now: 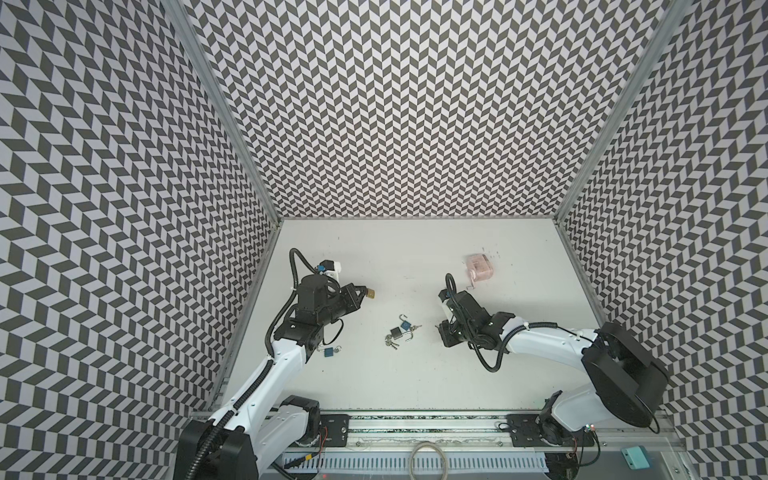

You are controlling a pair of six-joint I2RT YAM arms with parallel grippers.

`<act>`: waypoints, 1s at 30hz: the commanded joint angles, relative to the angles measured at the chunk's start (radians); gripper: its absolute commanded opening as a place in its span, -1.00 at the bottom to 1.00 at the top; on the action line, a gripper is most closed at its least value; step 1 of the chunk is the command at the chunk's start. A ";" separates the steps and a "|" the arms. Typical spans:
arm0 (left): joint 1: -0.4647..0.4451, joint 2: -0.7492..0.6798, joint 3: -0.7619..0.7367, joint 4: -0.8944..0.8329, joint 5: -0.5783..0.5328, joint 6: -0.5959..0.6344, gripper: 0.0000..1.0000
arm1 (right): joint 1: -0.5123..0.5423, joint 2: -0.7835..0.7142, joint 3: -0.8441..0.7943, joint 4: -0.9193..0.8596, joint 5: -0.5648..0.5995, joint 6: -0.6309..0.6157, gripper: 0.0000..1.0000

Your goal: Lock with the key

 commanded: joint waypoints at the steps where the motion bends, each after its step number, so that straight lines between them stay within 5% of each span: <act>1: 0.006 -0.020 -0.007 0.033 0.015 -0.003 -1.00 | -0.010 0.010 0.005 0.016 0.004 0.008 -0.64; 9: 0.005 -0.028 -0.010 0.042 0.035 -0.011 -1.00 | -0.021 -0.052 0.009 0.005 -0.039 -0.003 -0.22; 15: -0.007 -0.041 -0.017 0.131 0.160 -0.024 -1.00 | -0.026 -0.283 0.014 0.014 0.089 -0.086 -0.01; 18: -0.066 -0.043 -0.001 0.182 0.216 -0.030 -1.00 | -0.026 -0.431 -0.032 0.117 0.108 -0.159 0.32; 23: -0.207 -0.050 0.040 0.258 0.284 -0.040 -1.00 | -0.026 -0.613 -0.067 0.226 -0.012 -0.310 0.56; 30: -0.355 -0.002 0.082 0.337 0.289 -0.096 -1.00 | 0.002 -0.664 0.036 0.146 -0.198 -0.610 0.57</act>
